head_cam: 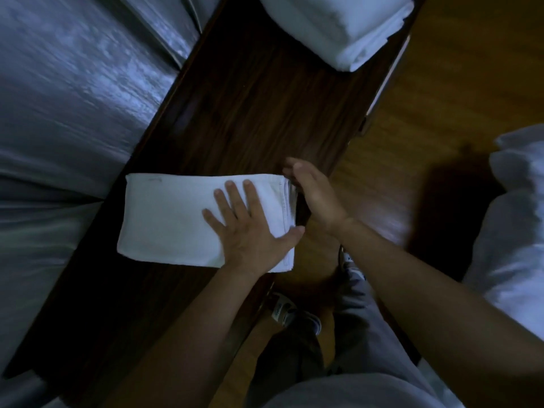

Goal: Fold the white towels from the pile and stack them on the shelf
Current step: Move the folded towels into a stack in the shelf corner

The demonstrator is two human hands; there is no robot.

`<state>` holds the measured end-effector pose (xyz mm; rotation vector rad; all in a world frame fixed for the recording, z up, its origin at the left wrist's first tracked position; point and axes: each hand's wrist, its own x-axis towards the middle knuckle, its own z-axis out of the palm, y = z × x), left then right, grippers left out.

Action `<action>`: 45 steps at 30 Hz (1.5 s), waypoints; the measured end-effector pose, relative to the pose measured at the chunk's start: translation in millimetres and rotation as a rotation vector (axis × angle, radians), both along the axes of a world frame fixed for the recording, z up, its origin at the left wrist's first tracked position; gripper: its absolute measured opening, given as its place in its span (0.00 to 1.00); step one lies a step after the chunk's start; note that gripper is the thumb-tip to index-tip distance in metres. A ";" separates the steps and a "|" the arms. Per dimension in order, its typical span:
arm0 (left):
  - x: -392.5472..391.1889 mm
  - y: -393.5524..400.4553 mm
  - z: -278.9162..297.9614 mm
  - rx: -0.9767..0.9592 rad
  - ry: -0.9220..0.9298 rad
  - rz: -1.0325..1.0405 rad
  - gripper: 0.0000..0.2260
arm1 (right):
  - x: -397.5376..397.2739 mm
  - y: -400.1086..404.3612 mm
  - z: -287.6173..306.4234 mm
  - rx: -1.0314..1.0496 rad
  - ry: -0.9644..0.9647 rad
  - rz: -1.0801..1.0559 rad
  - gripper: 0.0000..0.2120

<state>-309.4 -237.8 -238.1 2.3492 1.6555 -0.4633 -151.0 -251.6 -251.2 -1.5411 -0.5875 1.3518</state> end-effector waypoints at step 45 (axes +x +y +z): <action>-226.8 167.1 19.1 -0.796 -0.821 0.844 0.28 | -67.1 -24.4 13.1 -0.501 0.264 -0.041 0.32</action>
